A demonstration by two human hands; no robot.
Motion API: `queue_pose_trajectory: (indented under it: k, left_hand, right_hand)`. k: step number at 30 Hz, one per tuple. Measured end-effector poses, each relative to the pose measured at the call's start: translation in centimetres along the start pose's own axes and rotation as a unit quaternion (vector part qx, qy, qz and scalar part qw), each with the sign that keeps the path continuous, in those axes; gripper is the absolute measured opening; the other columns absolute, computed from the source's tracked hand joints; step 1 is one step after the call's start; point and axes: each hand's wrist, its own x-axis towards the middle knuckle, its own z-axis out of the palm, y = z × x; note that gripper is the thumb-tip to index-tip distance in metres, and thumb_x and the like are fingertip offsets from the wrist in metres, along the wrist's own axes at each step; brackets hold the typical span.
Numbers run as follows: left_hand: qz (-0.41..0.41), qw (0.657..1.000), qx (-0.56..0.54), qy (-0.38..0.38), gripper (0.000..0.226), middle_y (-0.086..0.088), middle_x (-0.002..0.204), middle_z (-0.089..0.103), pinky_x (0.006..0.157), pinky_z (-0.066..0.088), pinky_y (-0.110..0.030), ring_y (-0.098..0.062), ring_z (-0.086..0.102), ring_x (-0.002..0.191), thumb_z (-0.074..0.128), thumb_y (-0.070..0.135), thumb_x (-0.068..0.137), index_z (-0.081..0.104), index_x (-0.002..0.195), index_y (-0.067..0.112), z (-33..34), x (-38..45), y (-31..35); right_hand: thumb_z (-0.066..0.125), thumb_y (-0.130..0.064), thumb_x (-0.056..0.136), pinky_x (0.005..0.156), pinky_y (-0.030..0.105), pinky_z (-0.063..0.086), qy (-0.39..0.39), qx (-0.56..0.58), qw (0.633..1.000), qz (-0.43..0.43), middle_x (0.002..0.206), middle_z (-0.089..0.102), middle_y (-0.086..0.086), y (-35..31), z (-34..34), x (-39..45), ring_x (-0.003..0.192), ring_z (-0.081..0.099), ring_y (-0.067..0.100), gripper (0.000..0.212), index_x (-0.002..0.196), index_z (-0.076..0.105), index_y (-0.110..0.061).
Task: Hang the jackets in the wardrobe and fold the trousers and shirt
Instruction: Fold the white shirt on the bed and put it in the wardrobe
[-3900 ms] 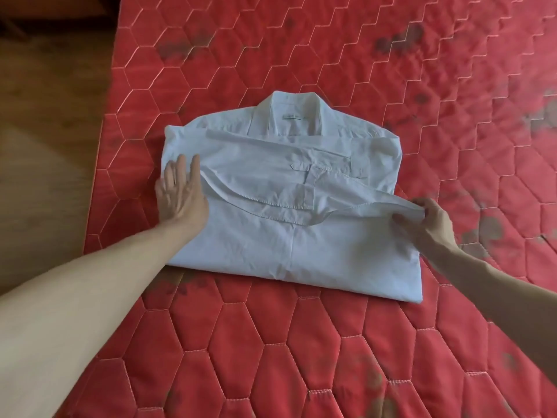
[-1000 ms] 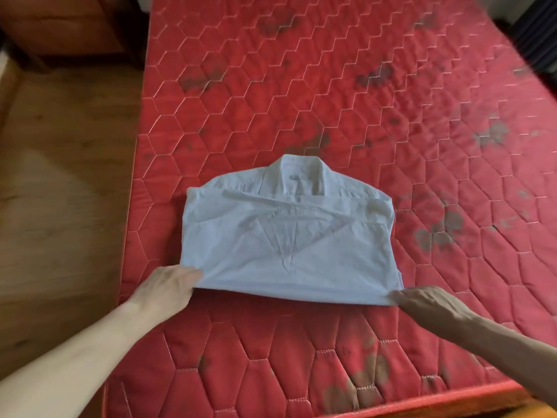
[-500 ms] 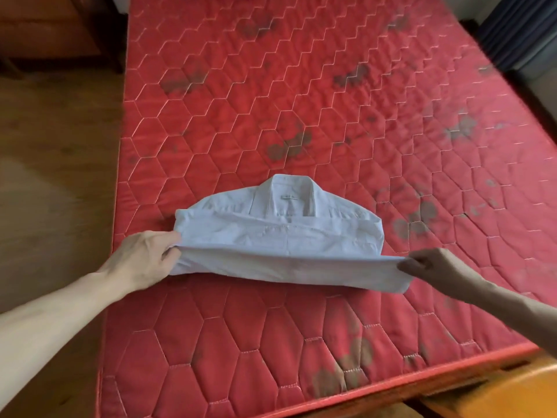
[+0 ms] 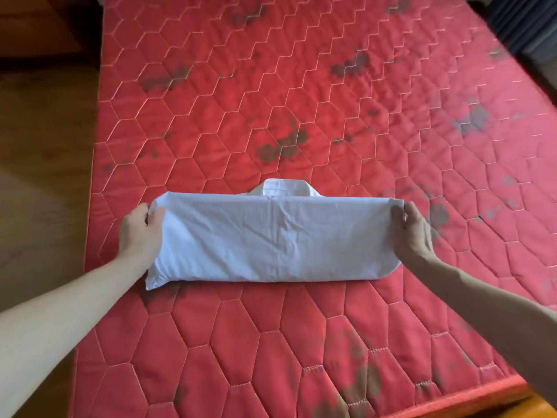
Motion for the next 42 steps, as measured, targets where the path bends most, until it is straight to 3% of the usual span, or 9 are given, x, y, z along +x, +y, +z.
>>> queue_pose_trajectory:
  k: [7, 12, 15, 19, 23, 27, 30, 34, 42]
  left_hand:
    - [-0.009, 0.999, 0.026, 0.025, 0.038, -0.005, 0.066, 0.034, 0.06, 0.025, -0.043, -0.026, 0.032, 0.068, 0.046, 0.022, 0.106, 0.034, 0.071, 0.012, 3.6, 4.8, 0.2]
    - [-0.002, 0.996, 0.068, 0.057, 0.043, -0.01, 0.066, 0.037, 0.065, 0.029, -0.044, -0.032, 0.037, 0.072, 0.046, 0.023, 0.106, 0.03, 0.067, 0.013, 6.1, 7.2, 0.0]
    - [-0.013, 0.993, 0.096, 0.064, 0.043, -0.021, 0.072, 0.045, 0.065, 0.031, -0.044, -0.038, 0.045, 0.075, 0.048, 0.026, 0.105, 0.038, 0.068, 0.008, 6.8, 8.8, -0.4]
    - [-0.057, 0.982, 0.167, 0.061, 0.031, -0.021, 0.114, 0.064, 0.088, 0.043, -0.048, -0.041, 0.057, 0.111, 0.052, 0.037, 0.102, 0.058, 0.113, 0.009, 7.5, 8.4, -0.7]
    - [0.203, 0.921, 0.316, 0.104, 0.038, -0.021, 0.134, 0.049, 0.095, 0.039, -0.059, -0.042, 0.047, 0.117, 0.049, 0.03, 0.102, 0.049, 0.134, 0.009, 7.8, 4.4, -1.2]
    - [0.36, 0.857, 0.367, -0.045, 0.057, -0.014, 0.153, 0.051, 0.114, 0.035, -0.053, -0.037, 0.049, 0.136, 0.038, 0.039, 0.101, 0.055, 0.146, 0.009, 9.6, -0.1, -2.8]
    - [0.269, 0.871, 0.405, -0.064, 0.066, -0.011, 0.166, 0.038, 0.126, 0.02, -0.055, -0.032, 0.035, 0.153, 0.033, 0.048, 0.102, 0.043, 0.158, 0.014, 10.2, -1.8, -4.5]
    - [0.16, 0.915, 0.369, -0.041, 0.071, -0.01, 0.172, 0.024, 0.125, 0.014, -0.06, -0.034, 0.02, 0.159, 0.031, 0.054, 0.102, 0.028, 0.165, 0.02, 9.9, -0.5, -5.7]
    - [0.106, 0.933, 0.337, -0.069, 0.072, -0.001, 0.176, 0.007, 0.128, -0.005, -0.053, -0.025, 0.001, 0.162, 0.022, 0.062, 0.103, 0.015, 0.167, 0.029, 8.2, 0.0, -6.4]
  right_hand:
    - [0.034, -0.045, 0.107, 0.069, 0.042, 0.039, 0.045, -0.108, 0.993, -0.005, 0.082, 0.057, 0.01, 1.2, 5.0, 5.6, 0.072, 0.052, 0.037, 0.023, 0.097, 0.038, -0.024]
    - [0.033, -0.042, 0.108, 0.068, 0.042, 0.036, 0.053, -0.156, 0.986, -0.027, 0.066, 0.042, 0.001, 2.4, 8.0, 8.3, 0.069, 0.046, 0.036, 0.023, 0.096, 0.038, -0.023]
    - [0.037, -0.039, 0.107, 0.07, 0.042, 0.037, 0.043, -0.167, 0.985, -0.016, 0.08, 0.057, 0.015, 2.8, 9.0, 9.1, 0.078, 0.056, 0.043, 0.024, 0.097, 0.044, -0.018]
    - [0.041, -0.037, 0.105, 0.076, 0.042, 0.037, 0.043, -0.127, 0.99, 0.037, 0.113, 0.066, 0.023, 2.1, 9.2, 8.6, 0.098, 0.059, 0.04, 0.029, 0.118, 0.053, -0.014]
    - [0.05, -0.033, 0.106, 0.102, 0.051, 0.038, 0.103, -0.11, 0.98, -0.127, 0.147, 0.046, 0.018, 1.1, 8.6, 5.1, 0.132, 0.045, 0.039, 0.047, 0.149, 0.044, -0.013]
    - [0.035, -0.045, 0.107, 0.122, 0.047, 0.027, -0.06, -0.164, 0.934, -0.313, 0.169, 0.032, 0.007, 0.1, 10.3, 0.7, 0.157, 0.027, 0.03, 0.059, 0.16, 0.039, -0.022]
    - [0.023, -0.058, 0.103, 0.129, 0.048, 0.013, -0.103, -0.226, 0.931, -0.266, 0.174, 0.016, -0.003, 2.3, 10.9, -0.1, 0.162, 0.011, 0.023, 0.067, 0.164, 0.029, -0.03]
    - [0.023, -0.062, 0.101, 0.129, 0.05, 0.011, -0.013, -0.223, 0.97, -0.093, 0.175, 0.012, -0.004, 5.9, 10.2, 1.2, 0.162, 0.009, 0.021, 0.071, 0.166, 0.016, -0.035]
    - [0.022, -0.062, 0.102, 0.13, 0.047, 0.003, -0.045, -0.199, 0.976, -0.072, 0.176, 0.005, -0.003, 6.4, 9.8, 1.2, 0.162, 0.002, 0.021, 0.072, 0.167, 0.009, -0.034]
